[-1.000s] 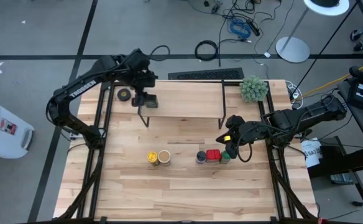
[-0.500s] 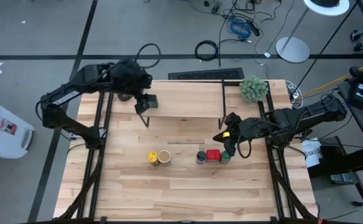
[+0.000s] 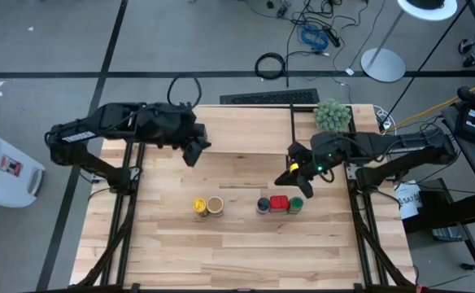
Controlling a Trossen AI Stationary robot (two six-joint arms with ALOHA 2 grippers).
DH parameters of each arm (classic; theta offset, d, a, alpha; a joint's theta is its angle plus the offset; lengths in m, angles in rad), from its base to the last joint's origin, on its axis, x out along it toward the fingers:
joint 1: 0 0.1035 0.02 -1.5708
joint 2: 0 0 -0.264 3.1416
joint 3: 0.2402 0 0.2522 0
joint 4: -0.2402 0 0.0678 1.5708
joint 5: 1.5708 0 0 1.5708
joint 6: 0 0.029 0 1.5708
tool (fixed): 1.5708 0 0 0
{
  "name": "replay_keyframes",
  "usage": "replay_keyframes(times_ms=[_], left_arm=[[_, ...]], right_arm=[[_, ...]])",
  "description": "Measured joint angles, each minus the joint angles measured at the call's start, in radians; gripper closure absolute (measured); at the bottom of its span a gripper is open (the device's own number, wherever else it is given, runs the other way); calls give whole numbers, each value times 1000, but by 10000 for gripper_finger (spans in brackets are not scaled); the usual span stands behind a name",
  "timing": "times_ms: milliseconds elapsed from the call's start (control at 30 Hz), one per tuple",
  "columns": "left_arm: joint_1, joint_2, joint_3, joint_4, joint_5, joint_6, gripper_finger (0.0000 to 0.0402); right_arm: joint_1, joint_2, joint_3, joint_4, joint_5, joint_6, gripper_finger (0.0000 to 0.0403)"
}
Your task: Shelf spices
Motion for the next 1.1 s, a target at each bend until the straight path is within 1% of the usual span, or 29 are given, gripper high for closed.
replay_keyframes(times_ms=[67, 133, 233, 300, 433, 500, 600, 667, 767, 933, 1100], left_arm=[[-45, 0, 0, -43, 8, -99, 171], [-101, 0, -4, -75, 9, -161, 171], [-192, 0, -37, -83, 3, -219, 171], [-253, 1, -61, -82, -20, -246, 171], [-367, -1, -143, -90, -117, -295, 171], [-423, 0, -198, -119, -188, -327, 171], [-486, 0, -278, -117, -294, -374, 171], [-506, 0, -320, -109, -321, -399, 171], [-519, 0, -379, -47, -338, -394, 171], [-527, -17, -484, 83, -336, -297, 171], [-525, -76, -585, 214, -316, -246, 171]], right_arm=[[-15, 0, 0, 1, -33, -12, 389], [-27, 0, 0, 10, -47, -26, 389], [-42, 0, 0, 38, -51, -54, 389], [-55, 0, 0, 66, -51, -67, 389], [-92, 0, 0, 99, -33, -38, 389], [-101, 0, 0, 108, 3, 10, 389], [-101, 0, 0, 144, 56, 93, 389], [-92, 0, 0, 169, 92, 146, 389], [-58, 0, 0, 159, 144, 171, 389], [9, 1, 0, 88, 240, 224, 389], [57, 31, 0, 68, 266, 274, 389]])
